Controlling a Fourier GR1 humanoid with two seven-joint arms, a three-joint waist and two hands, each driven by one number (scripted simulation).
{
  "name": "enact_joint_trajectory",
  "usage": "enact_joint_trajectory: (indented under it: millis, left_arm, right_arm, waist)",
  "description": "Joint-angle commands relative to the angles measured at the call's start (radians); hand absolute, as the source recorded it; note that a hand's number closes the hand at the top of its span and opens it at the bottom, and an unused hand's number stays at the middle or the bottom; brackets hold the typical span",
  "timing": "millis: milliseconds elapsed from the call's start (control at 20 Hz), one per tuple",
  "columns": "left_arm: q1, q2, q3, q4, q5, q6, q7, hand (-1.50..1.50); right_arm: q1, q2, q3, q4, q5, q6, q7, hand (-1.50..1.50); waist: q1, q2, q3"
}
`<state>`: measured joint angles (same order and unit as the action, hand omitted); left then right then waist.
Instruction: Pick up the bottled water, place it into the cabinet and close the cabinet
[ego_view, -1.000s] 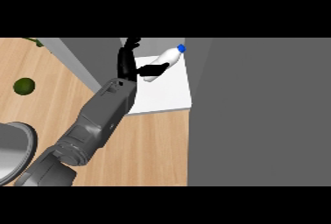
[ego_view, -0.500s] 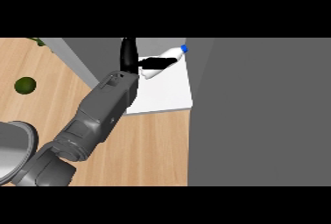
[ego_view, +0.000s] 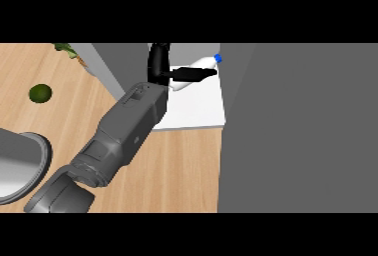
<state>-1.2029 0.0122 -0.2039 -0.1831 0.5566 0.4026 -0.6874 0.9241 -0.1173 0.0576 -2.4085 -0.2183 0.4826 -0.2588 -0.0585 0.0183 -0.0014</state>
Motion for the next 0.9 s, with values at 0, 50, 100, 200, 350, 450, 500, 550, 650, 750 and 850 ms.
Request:
enact_joint_trajectory:
  millis: [0, 50, 100, 200, 350, 450, 500, 550, 650, 750, 850]
  left_arm:
    - [0.027, 0.025, 0.012, -0.021, -0.003, -0.069, 0.005, -1.50]
    - [0.037, -0.011, 0.008, -0.038, 0.003, -0.042, -0.012, -1.50]
    - [0.045, -0.012, 0.005, -0.048, -0.009, -0.051, -0.009, -1.50]
    - [0.075, -0.012, -0.027, -0.114, 0.021, -0.022, 0.014, -1.50]
    - [0.180, -0.012, -0.068, -0.199, 0.032, -0.041, -0.007, -1.50]
    - [0.221, -0.012, -0.126, -0.273, 0.068, -0.017, 0.034, -1.50]
    - [0.282, -0.012, -0.126, -0.328, 0.048, -0.044, 0.016, -1.50]
    - [0.214, -0.012, -0.140, -0.337, 0.093, -0.031, 0.080, -1.50]
    - [0.299, -0.012, -0.198, -0.449, 0.107, -0.051, 0.085, -1.50]
    - [0.386, -0.012, -0.232, -0.512, 0.102, -0.118, 0.052, -1.50]
    - [0.468, -0.012, -0.272, -0.610, 0.127, -0.122, 0.076, -1.50]
  right_arm:
    - [0.083, 0.009, 0.004, -0.085, -0.041, 0.016, 0.010, -1.50]
    - [0.031, 0.006, 0.004, -0.112, -0.066, -0.023, 0.077, -1.50]
    - [0.027, 0.020, 0.039, -0.157, -0.051, -0.056, 0.127, -1.50]
    - [0.057, 0.030, 0.061, -0.135, -0.027, -0.029, 0.081, -1.50]
    - [0.005, 0.005, 0.018, -0.104, -0.063, -0.033, 0.103, -1.50]
    - [0.019, 0.004, 0.029, -0.153, -0.085, -0.049, 0.143, -1.50]
    - [0.023, 0.048, 0.072, -0.128, -0.014, -0.073, 0.112, -1.50]
    - [-0.004, -0.005, -0.007, -0.110, -0.088, -0.041, 0.113, -1.50]
    - [0.046, 0.031, 0.073, -0.118, 0.020, -0.042, 0.087, -1.50]
    - [-0.040, 0.040, 0.064, -0.113, -0.019, -0.102, 0.157, -1.50]
    - [0.019, 0.020, 0.036, -0.147, -0.039, -0.083, 0.143, -1.50]
  waist:
    - [0.021, -0.015, 0.001]
    - [0.025, -0.011, 0.001]
    - [0.042, -0.014, 0.000]
    - [0.021, -0.018, 0.001]
    - [0.038, -0.020, 0.001]
    - [0.032, -0.021, 0.001]
    - [0.064, -0.031, 0.001]
    - [0.034, -0.021, 0.001]
    - [0.037, -0.030, 0.001]
    - [0.062, -0.024, 0.000]
    - [0.064, -0.030, 0.000]
